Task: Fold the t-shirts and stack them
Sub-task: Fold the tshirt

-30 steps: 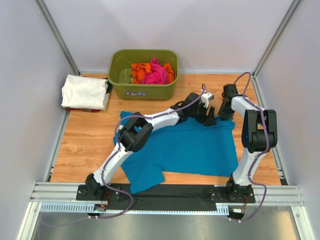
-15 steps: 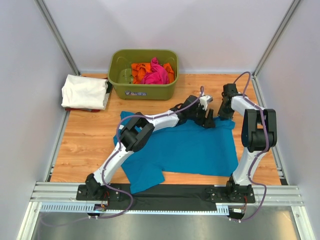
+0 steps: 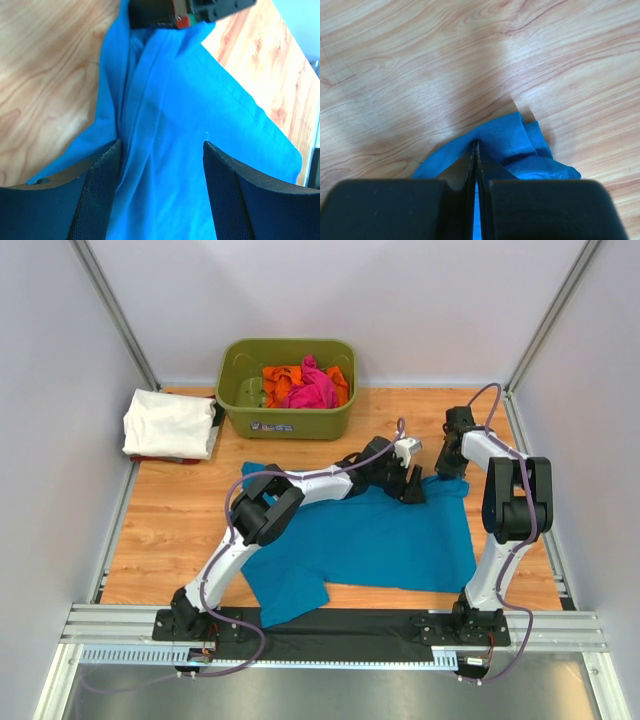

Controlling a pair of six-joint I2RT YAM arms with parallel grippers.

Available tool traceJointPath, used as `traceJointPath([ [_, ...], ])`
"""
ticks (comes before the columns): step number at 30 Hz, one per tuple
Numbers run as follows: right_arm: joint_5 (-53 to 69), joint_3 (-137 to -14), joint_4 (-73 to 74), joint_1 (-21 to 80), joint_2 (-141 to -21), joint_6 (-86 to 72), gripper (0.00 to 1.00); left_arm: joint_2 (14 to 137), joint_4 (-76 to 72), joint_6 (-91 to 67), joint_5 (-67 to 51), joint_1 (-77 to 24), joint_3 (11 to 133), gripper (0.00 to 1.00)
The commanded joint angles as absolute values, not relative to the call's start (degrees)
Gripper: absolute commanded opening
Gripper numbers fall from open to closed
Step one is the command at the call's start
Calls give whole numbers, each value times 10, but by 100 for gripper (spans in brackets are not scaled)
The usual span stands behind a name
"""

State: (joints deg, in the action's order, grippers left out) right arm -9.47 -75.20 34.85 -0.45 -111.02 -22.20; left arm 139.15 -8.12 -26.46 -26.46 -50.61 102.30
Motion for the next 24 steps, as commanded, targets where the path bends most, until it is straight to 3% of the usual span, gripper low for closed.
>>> traceJointPath([
  [1, -102, -765, 346, -6, -1126, -230, 0, 1333, -110, -248, -263, -513, 1006, 72],
  [19, -113, -764, 359, -6, -1117, -233, 0, 1333, -100, -214, -230, -526, 993, 72],
  [24, -113, -760, 356, -6, -1113, -231, 0, 1339, -68, -186, -207, -526, 1038, 72],
])
